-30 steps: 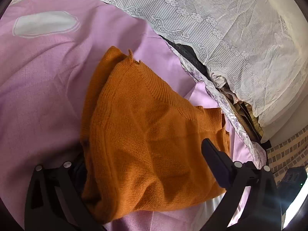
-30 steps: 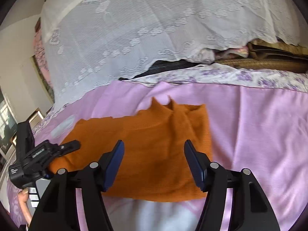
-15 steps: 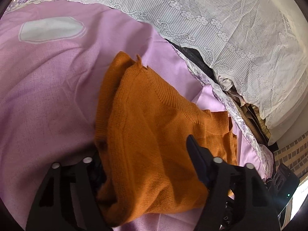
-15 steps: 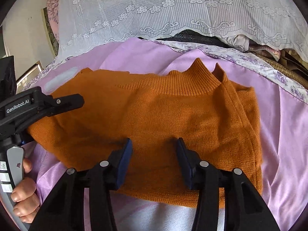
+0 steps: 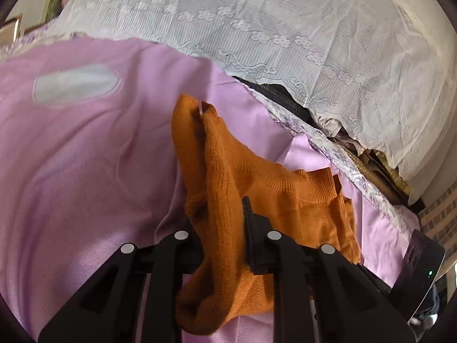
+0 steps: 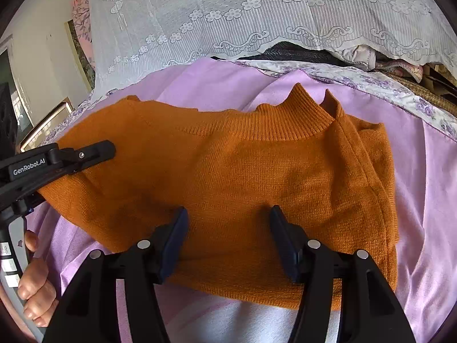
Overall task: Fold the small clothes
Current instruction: 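Lift the side with the left tool and fold it across the body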
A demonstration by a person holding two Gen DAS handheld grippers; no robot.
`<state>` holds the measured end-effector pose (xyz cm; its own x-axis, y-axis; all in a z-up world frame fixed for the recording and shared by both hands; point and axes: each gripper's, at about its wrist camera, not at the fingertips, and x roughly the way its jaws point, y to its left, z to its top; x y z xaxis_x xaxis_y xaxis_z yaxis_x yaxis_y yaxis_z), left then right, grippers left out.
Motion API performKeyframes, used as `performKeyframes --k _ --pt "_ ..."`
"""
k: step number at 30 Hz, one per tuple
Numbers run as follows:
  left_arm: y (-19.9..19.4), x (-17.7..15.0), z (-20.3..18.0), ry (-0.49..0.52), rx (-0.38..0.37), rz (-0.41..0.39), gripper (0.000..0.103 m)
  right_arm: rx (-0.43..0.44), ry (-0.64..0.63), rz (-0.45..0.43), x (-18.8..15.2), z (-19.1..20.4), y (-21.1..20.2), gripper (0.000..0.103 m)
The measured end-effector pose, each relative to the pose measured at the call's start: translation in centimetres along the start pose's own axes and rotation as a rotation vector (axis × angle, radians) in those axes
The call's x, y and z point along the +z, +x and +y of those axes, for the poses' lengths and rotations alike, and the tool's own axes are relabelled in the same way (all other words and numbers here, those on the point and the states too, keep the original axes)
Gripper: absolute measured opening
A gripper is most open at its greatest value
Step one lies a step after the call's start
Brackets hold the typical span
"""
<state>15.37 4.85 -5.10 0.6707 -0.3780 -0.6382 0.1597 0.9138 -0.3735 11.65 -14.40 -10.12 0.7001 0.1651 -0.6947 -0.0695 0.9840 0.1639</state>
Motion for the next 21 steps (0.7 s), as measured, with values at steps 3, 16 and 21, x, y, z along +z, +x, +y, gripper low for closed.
performKeyframes --k 3,16,21 --pt "-0.9 -0.2 -2.2 0.09 0.017 -0.037 0.016 0.064 0.023 -0.004 0.1 -0.5 -0.2 0.071" --pt "-2.3 -2.0 -7.6 0.28 -0.032 -0.074 0.016 0.486 0.499 -0.033 1.3 -6.7 -3.5 0.073" --pt "-1.6 -4.2 -10.7 0.388 -0.052 -0.051 0.016 0.535 0.475 -0.043 2.5 -5.3 -4.4 0.08"
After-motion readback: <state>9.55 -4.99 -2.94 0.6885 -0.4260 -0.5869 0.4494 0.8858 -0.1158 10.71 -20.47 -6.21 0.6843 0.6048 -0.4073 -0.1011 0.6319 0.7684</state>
